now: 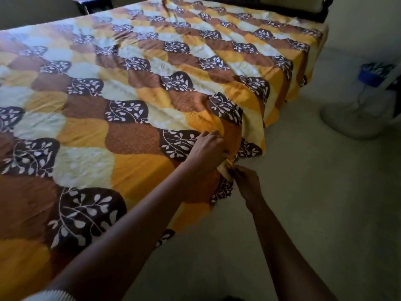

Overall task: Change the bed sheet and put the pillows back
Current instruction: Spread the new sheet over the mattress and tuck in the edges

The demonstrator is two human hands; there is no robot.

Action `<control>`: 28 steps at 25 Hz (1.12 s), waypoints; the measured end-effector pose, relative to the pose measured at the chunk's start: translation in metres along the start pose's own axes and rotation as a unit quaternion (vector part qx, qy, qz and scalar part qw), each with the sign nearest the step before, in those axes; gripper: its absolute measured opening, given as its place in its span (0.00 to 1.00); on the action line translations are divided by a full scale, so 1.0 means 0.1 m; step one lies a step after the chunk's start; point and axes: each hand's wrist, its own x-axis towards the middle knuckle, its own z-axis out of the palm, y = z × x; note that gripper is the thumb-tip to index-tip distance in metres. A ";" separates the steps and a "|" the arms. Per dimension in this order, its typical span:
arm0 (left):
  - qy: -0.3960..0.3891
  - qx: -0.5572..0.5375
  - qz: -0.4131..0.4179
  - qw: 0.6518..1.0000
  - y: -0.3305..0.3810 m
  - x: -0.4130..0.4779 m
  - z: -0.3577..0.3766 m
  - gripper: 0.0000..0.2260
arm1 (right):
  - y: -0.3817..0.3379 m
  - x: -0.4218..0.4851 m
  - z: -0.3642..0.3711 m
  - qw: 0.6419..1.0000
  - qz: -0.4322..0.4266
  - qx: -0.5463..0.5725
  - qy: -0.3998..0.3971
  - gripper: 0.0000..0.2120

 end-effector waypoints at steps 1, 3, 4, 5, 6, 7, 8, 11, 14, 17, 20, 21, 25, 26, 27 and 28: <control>0.079 -0.065 -0.011 0.995 0.04 -0.14 0.02 0.14 | 0.03 0.00 0.02 1.000 0.007 0.022 -0.004 0.08; 0.181 -0.177 -0.058 0.966 0.18 -0.56 0.18 0.12 | 0.21 -0.05 0.10 0.999 0.036 0.028 -0.023 0.09; 0.181 -0.247 -0.094 0.947 0.25 -0.77 0.26 0.12 | 0.31 -0.07 0.14 0.995 0.072 0.048 -0.050 0.12; 0.165 -0.333 -0.135 0.918 0.33 -0.94 0.31 0.11 | 0.38 -0.09 0.18 0.986 0.119 0.089 -0.082 0.15; 0.154 -0.432 -0.188 0.869 0.42 -1.09 0.39 0.09 | 0.45 -0.12 0.23 0.966 0.176 0.150 -0.117 0.19; 0.144 -0.518 -0.255 0.803 0.54 -1.25 0.43 0.07 | 0.51 -0.18 0.29 0.936 0.232 0.216 -0.157 0.21; 0.139 -0.592 -0.331 0.722 0.62 -1.36 0.52 0.06 | 0.57 -0.25 0.35 0.898 0.281 0.280 -0.189 0.23; 0.136 -0.713 -0.513 0.459 0.69 -1.67 0.93 0.09 | 0.69 -0.46 0.53 0.794 0.393 0.380 -0.267 0.26; 0.225 -0.756 -0.538 0.298 0.66 -1.97 1.32 0.12 | 0.76 -0.61 0.76 0.767 0.372 0.414 -0.318 0.15; 0.356 -0.763 -0.486 0.234 0.53 -2.21 1.51 0.14 | 0.80 -0.72 1.03 0.789 0.334 0.428 -0.287 0.03; 0.438 -0.717 -0.472 0.267 0.37 -2.39 1.67 0.10 | 0.93 -0.75 1.20 0.819 0.278 0.435 -0.249 0.05; 0.432 -0.691 -0.493 0.304 0.31 -2.42 1.72 0.08 | 0.95 -0.73 1.23 0.830 0.260 0.433 -0.238 0.07; 0.434 -0.639 -0.538 0.338 0.21 -2.44 1.83 0.14 | 0.95 -0.76 1.35 0.872 0.250 0.381 -0.179 0.07; 0.431 -0.651 -0.531 0.329 0.22 -2.43 1.81 0.13 | 0.92 -0.77 1.37 0.873 0.252 0.381 -0.174 0.05; 0.418 -0.675 -0.520 0.315 0.25 -2.48 1.77 0.13 | 0.84 -0.84 1.34 0.871 0.257 0.385 -0.166 0.05; 0.398 -0.697 -0.516 0.299 0.32 -2.55 1.74 0.13 | 0.81 -0.94 1.29 0.869 0.268 0.378 -0.172 0.18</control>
